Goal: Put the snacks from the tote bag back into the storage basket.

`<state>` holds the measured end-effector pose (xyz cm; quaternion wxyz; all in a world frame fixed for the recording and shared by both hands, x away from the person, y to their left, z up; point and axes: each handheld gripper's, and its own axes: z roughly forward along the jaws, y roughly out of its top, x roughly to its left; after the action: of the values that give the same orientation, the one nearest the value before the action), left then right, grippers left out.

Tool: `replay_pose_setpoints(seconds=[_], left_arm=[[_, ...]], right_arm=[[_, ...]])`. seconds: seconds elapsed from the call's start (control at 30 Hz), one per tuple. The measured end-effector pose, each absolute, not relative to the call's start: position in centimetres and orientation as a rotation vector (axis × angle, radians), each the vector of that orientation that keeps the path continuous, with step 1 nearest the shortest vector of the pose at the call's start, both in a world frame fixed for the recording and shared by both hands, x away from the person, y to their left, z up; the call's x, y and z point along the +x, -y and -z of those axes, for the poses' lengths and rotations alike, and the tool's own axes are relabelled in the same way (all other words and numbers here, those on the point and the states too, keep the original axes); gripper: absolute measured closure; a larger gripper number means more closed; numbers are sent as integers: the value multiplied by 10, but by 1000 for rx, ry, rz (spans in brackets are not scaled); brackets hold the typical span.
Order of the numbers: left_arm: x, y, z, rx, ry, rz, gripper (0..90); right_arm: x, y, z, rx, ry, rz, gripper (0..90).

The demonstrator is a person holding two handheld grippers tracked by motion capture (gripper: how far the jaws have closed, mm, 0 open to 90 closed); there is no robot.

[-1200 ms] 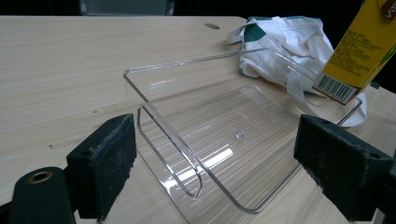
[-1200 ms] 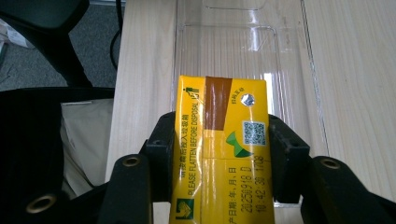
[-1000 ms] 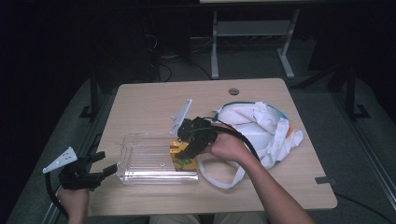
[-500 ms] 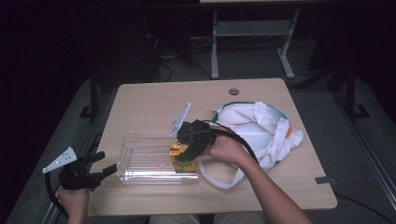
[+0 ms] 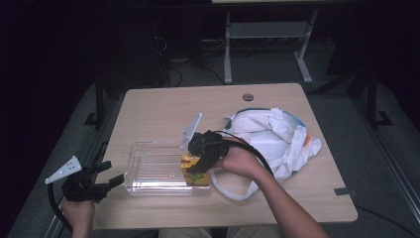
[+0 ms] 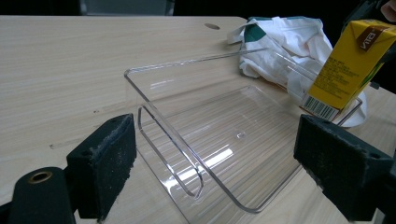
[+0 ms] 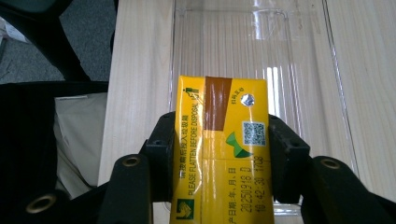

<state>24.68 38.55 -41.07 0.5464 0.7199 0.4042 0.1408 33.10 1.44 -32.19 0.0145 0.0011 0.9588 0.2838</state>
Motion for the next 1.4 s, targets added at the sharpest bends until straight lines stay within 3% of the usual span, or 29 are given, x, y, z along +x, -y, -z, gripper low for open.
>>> replay_pose_setpoints(seconds=[1.4], left_arm=[[247,-386,411,1716,-952,-336,127]], right_arm=[[331,-12,358,30,-3022,-844,517]])
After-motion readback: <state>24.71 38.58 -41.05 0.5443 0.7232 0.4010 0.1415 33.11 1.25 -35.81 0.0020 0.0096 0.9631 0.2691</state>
